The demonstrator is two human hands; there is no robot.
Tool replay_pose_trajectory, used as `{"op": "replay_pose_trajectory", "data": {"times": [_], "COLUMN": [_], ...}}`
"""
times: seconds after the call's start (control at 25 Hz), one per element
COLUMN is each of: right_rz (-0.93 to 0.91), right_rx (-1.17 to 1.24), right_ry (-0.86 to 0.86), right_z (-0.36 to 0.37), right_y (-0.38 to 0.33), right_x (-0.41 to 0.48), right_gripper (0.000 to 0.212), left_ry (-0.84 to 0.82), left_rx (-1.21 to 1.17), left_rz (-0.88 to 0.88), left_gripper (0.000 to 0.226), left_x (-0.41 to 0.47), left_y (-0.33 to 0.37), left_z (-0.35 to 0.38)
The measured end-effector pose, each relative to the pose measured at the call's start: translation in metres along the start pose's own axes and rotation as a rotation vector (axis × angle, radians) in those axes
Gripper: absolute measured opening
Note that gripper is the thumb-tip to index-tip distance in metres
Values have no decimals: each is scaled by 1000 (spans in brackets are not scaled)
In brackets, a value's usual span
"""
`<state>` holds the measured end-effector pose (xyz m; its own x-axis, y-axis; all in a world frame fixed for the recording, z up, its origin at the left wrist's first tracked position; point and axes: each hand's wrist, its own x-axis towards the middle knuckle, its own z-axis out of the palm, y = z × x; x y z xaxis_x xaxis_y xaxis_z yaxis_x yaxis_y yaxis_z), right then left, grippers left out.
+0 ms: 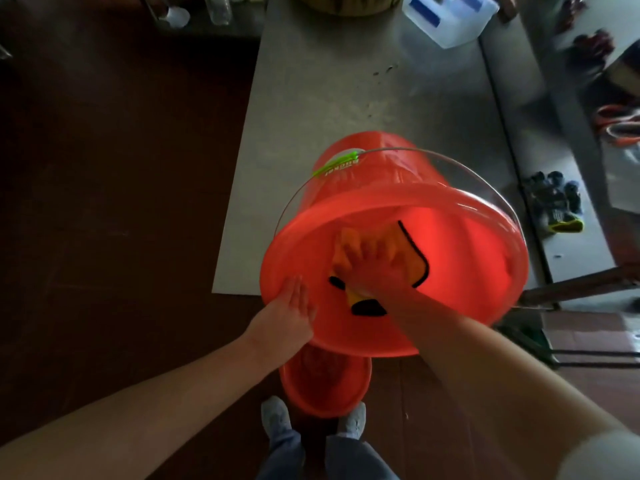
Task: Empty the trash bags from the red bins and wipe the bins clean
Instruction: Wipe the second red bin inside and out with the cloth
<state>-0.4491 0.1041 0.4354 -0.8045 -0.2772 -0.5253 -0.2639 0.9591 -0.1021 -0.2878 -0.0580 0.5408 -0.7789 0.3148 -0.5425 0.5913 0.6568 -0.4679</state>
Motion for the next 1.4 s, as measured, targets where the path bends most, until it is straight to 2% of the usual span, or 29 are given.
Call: {"op": "replay_pose_trajectory", "data": {"times": [0.04, 0.08, 0.16, 0.2, 0.28, 0.4, 0.48, 0.6, 0.76, 0.84, 0.96, 1.12, 1.2, 1.32, 1.4], "right_rz": [-17, -40, -88, -105, -114, -160, -165, -71, -39, -48, -128, -183, -194, -100, -68], "right_rx": [120, 180, 190, 162, -27, -338, -417, -358, -103, 63, -27, -400, -507, -383, -233], "right_ry": [-105, -168, -155, -136, -56, 162, 208, 186, -120, -202, -195, 112, 168, 113, -20], "right_z": [4, 4, 14, 12, 0, -30, -54, -58, -21, -14, -13, -44, -61, -51, -29], "right_y": [-17, -29, -40, -30, 2, 48, 64, 53, 3, -15, -5, 59, 78, 63, 33], "right_x": [-2, -1, -6, -7, -7, -5, -1, -9, -34, -37, -41, -32, -28, -41, -59], "right_gripper": [72, 68, 67, 68, 69, 64, 62, 70, 71, 70, 70, 68, 73, 77, 79], "left_ry": [-18, 80, 199, 150, 172, 223, 258, 333, 348, 328, 349, 378, 364, 369, 367], "left_rx": [-35, -89, -159, -124, -80, -132, -110, -58, 11, 23, 7, 29, 54, 65, 54], "left_rz": [-23, -41, -29, -37, -37, -41, 39, 174, 278, 287, 282, 235, 224, 222, 231], "left_gripper": [46, 43, 39, 39, 41, 45, 58, 76, 79, 79, 78, 79, 78, 76, 74], "left_x": [1, 3, 4, 3, 5, 6, 4, 5, 8, 9, 8, 6, 5, 6, 8], "left_y": [-7, -12, -6, -7, -4, -2, -3, -15, -33, -32, -30, -23, -19, -20, -21], "left_z": [-3, -5, -5, -11, -9, -10, -13, -8, -3, -4, 0, 2, 0, 2, 3]}}
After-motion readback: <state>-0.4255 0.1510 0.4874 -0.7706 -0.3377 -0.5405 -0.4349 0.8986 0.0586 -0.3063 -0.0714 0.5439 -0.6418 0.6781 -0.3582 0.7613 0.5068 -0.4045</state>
